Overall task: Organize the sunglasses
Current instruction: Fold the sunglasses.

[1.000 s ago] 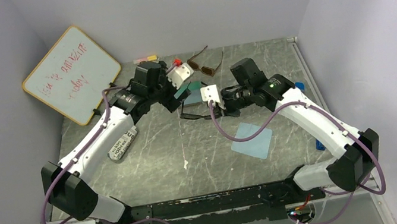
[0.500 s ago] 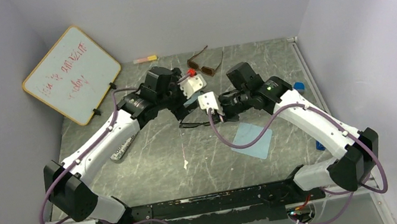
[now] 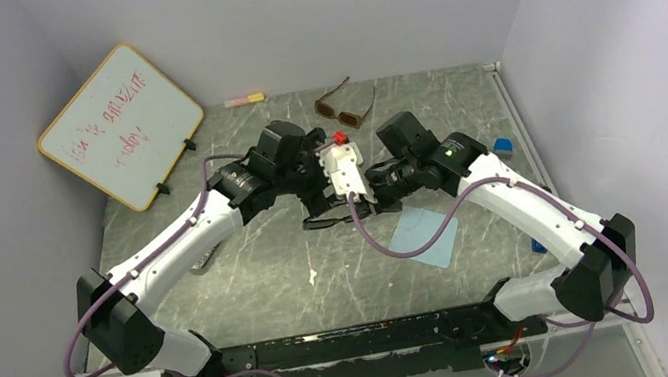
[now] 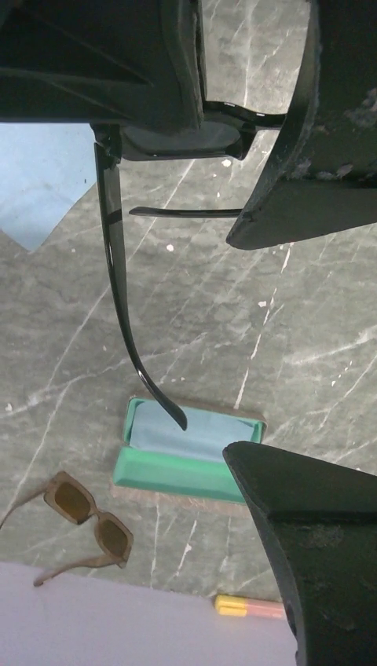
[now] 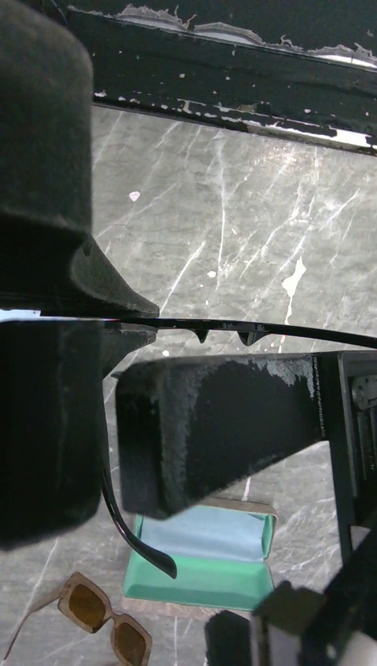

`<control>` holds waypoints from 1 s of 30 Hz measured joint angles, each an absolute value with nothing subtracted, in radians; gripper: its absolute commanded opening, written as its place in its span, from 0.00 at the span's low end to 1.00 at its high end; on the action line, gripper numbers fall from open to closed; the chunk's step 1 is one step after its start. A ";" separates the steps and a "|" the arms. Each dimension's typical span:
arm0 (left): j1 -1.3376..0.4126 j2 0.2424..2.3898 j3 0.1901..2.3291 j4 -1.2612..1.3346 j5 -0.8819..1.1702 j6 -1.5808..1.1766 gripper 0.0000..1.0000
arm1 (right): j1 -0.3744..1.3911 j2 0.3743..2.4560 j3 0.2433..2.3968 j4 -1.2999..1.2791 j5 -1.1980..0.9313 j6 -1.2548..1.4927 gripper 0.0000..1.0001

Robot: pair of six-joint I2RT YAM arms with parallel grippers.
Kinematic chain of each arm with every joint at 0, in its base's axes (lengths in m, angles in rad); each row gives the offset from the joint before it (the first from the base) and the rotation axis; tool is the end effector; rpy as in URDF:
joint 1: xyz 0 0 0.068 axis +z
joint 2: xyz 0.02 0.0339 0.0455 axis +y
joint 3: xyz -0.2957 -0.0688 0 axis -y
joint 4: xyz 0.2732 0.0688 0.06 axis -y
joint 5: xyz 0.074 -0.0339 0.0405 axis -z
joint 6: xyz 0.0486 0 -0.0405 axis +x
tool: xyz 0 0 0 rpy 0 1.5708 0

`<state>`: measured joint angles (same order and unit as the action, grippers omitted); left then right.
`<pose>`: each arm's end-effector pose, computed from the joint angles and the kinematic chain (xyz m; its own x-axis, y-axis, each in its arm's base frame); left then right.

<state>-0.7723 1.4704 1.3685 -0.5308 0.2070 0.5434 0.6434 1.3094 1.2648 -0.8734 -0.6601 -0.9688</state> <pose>0.2554 -0.2627 0.3677 0.0519 0.6558 -0.7531 0.9051 0.2877 0.3129 0.2121 0.1963 0.3576 0.2763 -0.6066 -0.7455 -0.9609 -0.1614 -0.2248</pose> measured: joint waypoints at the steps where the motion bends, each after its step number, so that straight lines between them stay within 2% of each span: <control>1: -0.778 1.470 1.367 -0.533 0.216 0.542 0.96 | 0.645 1.309 1.265 -0.873 -0.661 -0.973 0.00; 15: -0.783 1.470 1.364 -0.545 0.273 0.533 0.96 | 0.665 1.309 1.262 -0.875 -0.660 -0.985 0.00; 20: -0.777 1.468 1.364 -0.530 0.215 0.506 0.96 | 0.664 1.308 1.255 -0.870 -0.657 -0.987 0.00; 30: -0.636 1.468 1.477 -0.480 0.119 0.418 0.96 | 0.686 1.305 1.251 -0.884 -0.655 -1.012 0.00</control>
<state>-0.6365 1.4685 1.4765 -0.4805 0.1188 0.4179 0.6865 1.3048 1.2514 -0.8837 -0.6552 -1.0122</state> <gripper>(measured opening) 0.966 0.019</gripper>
